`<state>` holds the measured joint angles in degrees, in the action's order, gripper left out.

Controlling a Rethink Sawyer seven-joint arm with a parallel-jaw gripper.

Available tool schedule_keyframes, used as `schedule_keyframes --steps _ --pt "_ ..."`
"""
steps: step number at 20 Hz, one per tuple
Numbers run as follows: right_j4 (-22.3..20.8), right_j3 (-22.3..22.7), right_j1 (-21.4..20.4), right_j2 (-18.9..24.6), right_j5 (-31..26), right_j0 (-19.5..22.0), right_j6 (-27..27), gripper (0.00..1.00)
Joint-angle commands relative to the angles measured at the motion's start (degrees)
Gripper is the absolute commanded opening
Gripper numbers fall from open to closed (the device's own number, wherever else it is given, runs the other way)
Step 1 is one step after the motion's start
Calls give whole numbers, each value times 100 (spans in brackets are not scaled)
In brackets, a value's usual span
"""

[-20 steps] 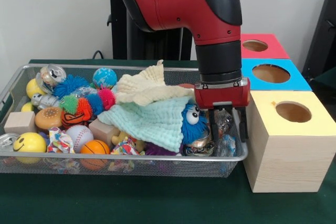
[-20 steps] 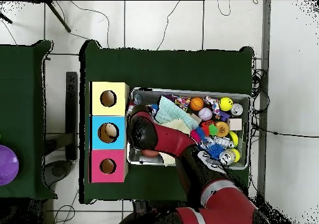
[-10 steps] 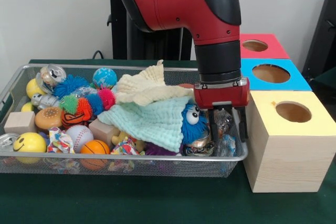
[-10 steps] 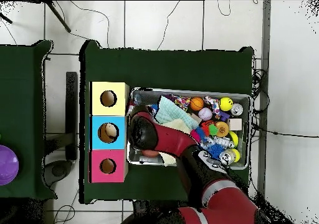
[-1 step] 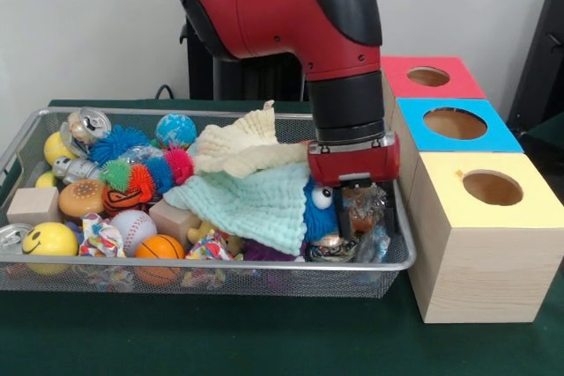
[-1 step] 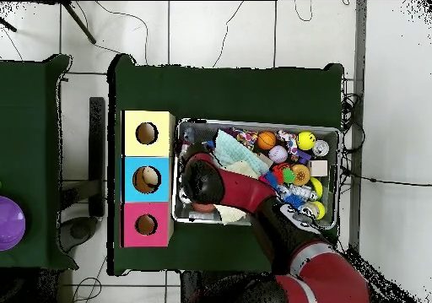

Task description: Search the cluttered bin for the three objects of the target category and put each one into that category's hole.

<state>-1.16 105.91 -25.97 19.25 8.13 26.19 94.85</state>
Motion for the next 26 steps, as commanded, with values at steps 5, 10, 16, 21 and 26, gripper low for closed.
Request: schedule_keyframes --steps 5,10,16,21,26 --pt "-278 237 306 119 46 29 987 100" --pt "72 200 252 -221 189 -428 1249 100" --pt "238 143 276 -309 258 -602 1323 100" --pt "231 108 305 -313 285 -572 1250 100" --pt "210 109 319 -330 355 -549 1250 100"
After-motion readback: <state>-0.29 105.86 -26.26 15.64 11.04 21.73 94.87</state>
